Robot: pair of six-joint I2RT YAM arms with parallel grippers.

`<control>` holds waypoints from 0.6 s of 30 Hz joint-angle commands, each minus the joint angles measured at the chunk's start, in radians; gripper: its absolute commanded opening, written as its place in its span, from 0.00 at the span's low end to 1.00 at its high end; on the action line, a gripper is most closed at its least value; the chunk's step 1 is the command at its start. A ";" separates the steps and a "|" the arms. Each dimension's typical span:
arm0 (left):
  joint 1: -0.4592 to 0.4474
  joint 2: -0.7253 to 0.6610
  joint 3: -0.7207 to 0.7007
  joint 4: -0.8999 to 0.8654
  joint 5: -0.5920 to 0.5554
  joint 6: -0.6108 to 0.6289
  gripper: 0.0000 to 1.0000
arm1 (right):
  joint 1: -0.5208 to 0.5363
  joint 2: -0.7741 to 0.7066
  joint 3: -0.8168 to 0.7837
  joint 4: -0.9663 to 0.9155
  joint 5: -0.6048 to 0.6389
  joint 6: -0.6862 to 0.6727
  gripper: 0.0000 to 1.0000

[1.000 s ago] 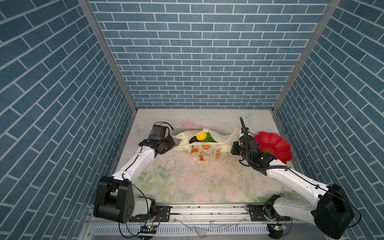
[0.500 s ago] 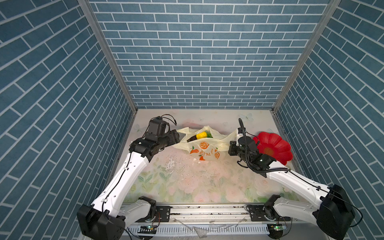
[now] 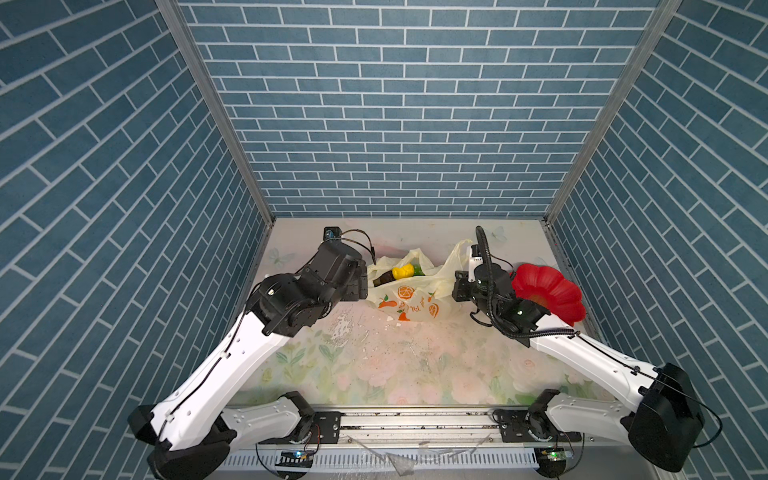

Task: Take fruits out of the plastic bag
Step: Spread open the plastic bag at the top-center of the table.

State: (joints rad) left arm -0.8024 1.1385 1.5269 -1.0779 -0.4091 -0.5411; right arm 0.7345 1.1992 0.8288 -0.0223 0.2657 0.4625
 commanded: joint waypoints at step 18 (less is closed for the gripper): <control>0.030 0.414 -0.060 0.204 0.112 -0.036 0.67 | 0.014 -0.050 -0.014 0.026 0.048 -0.041 0.00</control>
State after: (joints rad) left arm -0.8124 1.5745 1.5028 -0.8764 -0.2047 -0.5430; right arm 0.7418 1.1751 0.8272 -0.0204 0.2924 0.4438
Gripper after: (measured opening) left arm 0.665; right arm 0.046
